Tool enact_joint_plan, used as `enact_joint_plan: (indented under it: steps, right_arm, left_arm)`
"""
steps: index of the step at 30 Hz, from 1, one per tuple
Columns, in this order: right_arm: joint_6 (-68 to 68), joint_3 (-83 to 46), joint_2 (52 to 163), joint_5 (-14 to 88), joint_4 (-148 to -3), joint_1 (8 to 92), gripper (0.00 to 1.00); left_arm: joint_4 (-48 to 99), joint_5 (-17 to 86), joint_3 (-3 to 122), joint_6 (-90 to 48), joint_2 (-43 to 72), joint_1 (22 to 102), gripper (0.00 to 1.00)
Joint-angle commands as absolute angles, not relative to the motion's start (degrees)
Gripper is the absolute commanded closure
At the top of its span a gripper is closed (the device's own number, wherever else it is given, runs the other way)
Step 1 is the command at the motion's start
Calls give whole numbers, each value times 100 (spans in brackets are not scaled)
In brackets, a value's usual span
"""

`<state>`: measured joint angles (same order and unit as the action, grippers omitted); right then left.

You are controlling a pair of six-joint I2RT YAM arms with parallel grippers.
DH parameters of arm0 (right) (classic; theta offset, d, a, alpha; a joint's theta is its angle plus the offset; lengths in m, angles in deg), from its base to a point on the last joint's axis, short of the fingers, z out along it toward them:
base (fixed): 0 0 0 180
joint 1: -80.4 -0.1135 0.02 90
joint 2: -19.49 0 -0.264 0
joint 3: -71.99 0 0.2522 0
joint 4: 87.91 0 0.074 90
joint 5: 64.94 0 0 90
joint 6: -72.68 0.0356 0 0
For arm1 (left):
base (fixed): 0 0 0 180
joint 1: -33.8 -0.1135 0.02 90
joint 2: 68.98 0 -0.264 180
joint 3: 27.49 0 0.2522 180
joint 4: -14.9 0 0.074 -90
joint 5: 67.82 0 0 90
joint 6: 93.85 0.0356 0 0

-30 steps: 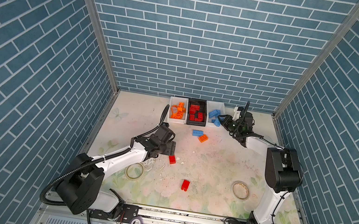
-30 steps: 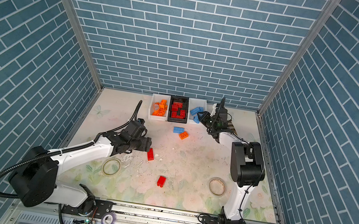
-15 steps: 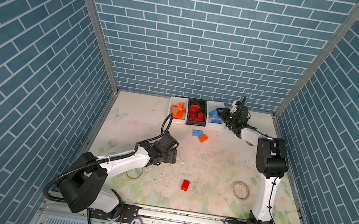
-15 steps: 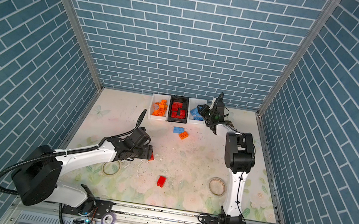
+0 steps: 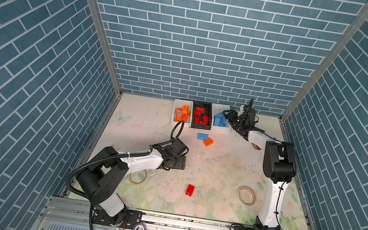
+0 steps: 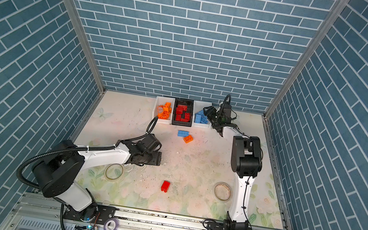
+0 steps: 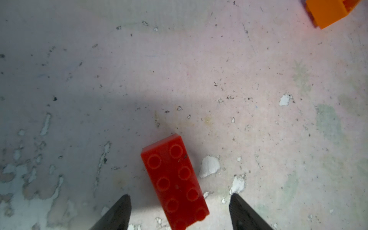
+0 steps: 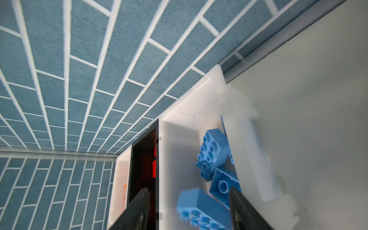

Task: Sort the legos into containers by color
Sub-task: Place the lego in the container, then pick up the lego from the center of the table.

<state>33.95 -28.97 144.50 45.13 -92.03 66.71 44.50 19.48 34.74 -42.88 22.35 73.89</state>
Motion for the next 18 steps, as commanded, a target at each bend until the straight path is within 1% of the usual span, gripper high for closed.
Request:
enact_joint_plan:
  steps: [1,6,10,13,15,18]
  right_arm:
    - [3209,-2615,13968,4422,-9131,6707,36]
    - [3096,-2095,13556,4349,-9212,6706,36]
    - [2936,-1752,13184,4242,-9153,6705,36]
    - [2861,-1514,12926,4202,-9088,6707,36]
    - [2831,-1320,12747,4193,-9081,6705,36]
    - [2770,-1050,12512,4236,-9046,6696,36]
  left_arm:
    - [4615,1799,3702,-4410,2423,7433,24]
    - [4946,1604,4005,-4343,2748,7449,31]
    - [5062,1500,4100,-4305,2887,7466,41]
    - [5137,1395,4161,-4279,2958,7462,47]
    - [5174,1349,4228,-4253,3030,7468,51]
    - [5194,1356,4331,-4202,3134,7467,62]
